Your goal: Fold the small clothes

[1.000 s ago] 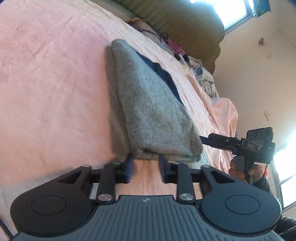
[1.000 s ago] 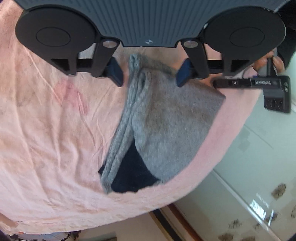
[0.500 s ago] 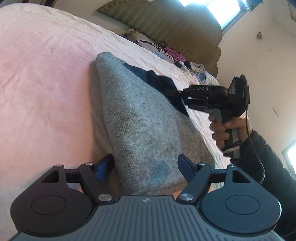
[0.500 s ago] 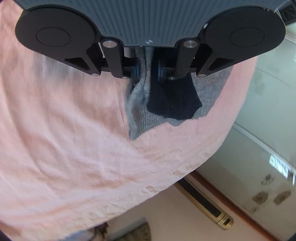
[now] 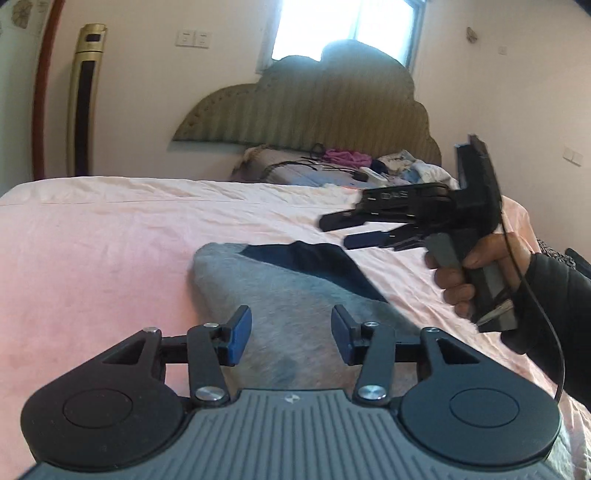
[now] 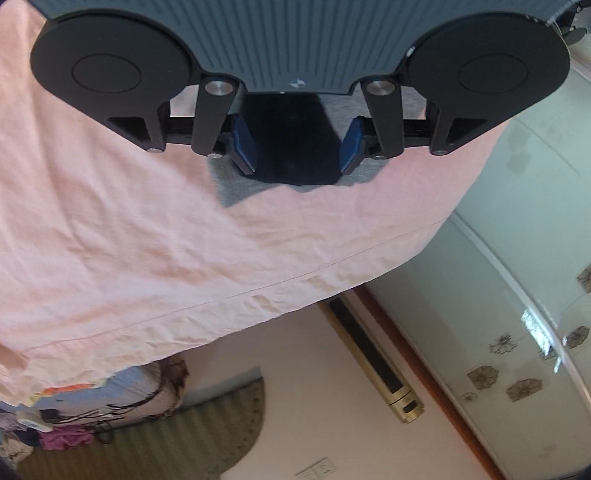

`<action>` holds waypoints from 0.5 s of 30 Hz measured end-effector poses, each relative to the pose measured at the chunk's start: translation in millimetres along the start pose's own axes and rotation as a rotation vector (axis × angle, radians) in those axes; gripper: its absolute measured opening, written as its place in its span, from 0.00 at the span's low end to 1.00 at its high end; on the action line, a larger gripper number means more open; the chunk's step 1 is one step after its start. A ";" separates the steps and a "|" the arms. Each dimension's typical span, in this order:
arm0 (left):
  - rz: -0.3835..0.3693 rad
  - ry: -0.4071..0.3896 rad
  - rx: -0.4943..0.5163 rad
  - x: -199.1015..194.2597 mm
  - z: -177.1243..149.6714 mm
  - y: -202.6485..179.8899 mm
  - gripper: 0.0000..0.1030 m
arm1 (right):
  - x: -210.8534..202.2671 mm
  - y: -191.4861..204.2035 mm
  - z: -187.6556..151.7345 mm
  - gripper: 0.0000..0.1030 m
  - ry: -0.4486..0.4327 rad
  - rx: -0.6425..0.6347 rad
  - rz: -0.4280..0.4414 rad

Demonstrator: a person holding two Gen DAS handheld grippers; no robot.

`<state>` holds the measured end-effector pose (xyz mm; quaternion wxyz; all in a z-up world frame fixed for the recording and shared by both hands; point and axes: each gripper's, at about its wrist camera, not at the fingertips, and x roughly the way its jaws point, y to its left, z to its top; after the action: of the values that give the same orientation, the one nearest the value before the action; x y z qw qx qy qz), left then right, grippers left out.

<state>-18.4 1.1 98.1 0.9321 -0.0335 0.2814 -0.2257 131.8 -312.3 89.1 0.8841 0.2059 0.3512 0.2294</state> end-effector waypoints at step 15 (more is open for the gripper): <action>0.006 0.099 0.094 51.5 -25.4 -3.8 0.45 | 3.1 33.5 -39.7 0.70 0.074 -0.121 -0.076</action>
<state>4.5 -23.3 51.2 0.9181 0.0223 0.3165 -0.2374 96.7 -275.4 78.4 0.8894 0.1300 0.3768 0.2240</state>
